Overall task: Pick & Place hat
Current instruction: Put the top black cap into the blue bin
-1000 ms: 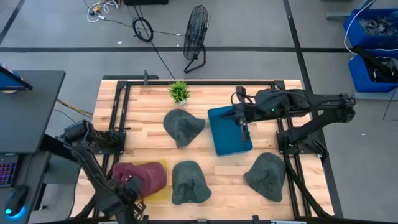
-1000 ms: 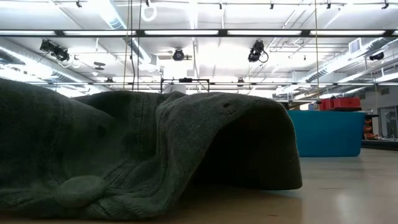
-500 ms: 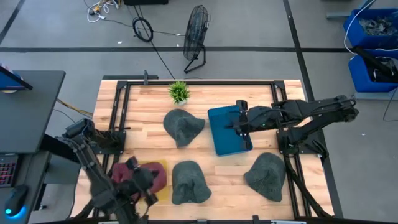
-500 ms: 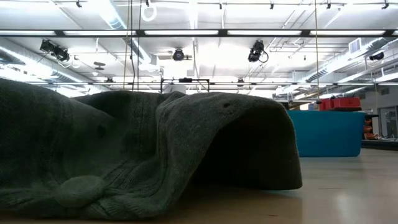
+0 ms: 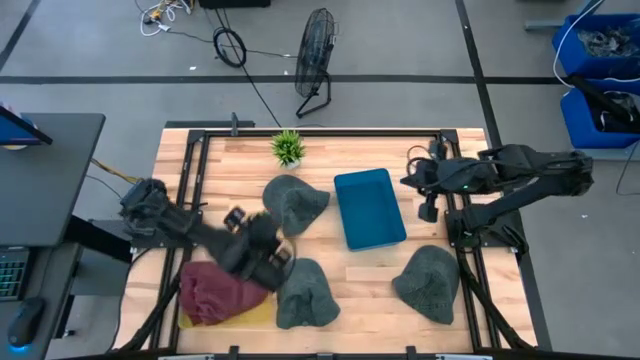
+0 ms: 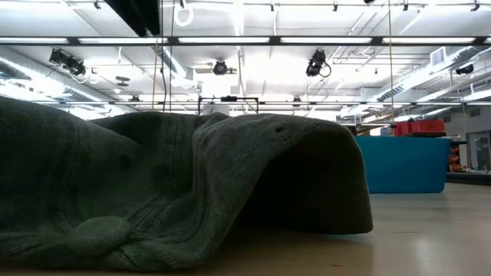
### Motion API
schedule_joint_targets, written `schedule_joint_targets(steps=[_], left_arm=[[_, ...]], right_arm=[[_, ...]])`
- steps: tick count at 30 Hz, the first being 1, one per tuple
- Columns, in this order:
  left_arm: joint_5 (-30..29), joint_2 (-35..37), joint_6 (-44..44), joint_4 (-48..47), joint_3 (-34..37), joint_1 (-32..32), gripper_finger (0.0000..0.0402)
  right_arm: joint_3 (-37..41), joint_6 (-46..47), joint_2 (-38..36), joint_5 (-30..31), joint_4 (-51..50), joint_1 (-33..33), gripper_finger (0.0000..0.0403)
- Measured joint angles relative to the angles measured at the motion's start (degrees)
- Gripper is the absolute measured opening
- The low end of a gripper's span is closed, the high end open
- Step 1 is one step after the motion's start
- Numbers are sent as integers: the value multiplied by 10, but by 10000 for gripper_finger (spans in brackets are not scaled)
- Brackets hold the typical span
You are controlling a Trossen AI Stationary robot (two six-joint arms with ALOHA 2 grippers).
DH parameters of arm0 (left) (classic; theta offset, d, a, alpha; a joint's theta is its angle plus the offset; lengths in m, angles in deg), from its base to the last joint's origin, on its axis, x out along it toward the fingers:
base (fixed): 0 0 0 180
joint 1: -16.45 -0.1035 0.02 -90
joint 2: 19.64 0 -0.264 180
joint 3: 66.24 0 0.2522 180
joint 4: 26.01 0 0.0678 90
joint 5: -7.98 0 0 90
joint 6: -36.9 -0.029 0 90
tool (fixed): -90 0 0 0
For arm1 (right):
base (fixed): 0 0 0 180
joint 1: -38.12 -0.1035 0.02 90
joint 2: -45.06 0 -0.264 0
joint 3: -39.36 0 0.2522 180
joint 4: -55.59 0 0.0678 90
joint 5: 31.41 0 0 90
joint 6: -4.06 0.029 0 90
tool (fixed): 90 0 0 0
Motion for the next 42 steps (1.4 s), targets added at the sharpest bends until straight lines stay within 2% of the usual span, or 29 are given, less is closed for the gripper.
schedule_joint_targets(steps=[4,7,11,17,22,27,32,42], left_arm=[[11,0,-86,57,19,-101,178],[72,0,-187,147,60,-170,178],[155,-1,-310,301,153,-256,178],[166,-1,-335,413,266,-346,168],[206,-1,-388,509,303,-349,146],[206,0,-417,489,276,-343,135],[205,5,-428,494,246,-339,141],[207,0,-408,510,276,-336,149]], right_arm=[[77,37,-39,12,17,0,2],[153,55,-61,17,49,0,2],[246,60,-72,22,134,0,2],[332,39,-72,16,216,0,2],[353,38,-72,17,232,1,2],[354,31,-72,18,242,11,2],[354,23,-72,18,253,24,2],[354,21,-72,18,253,29,2]])
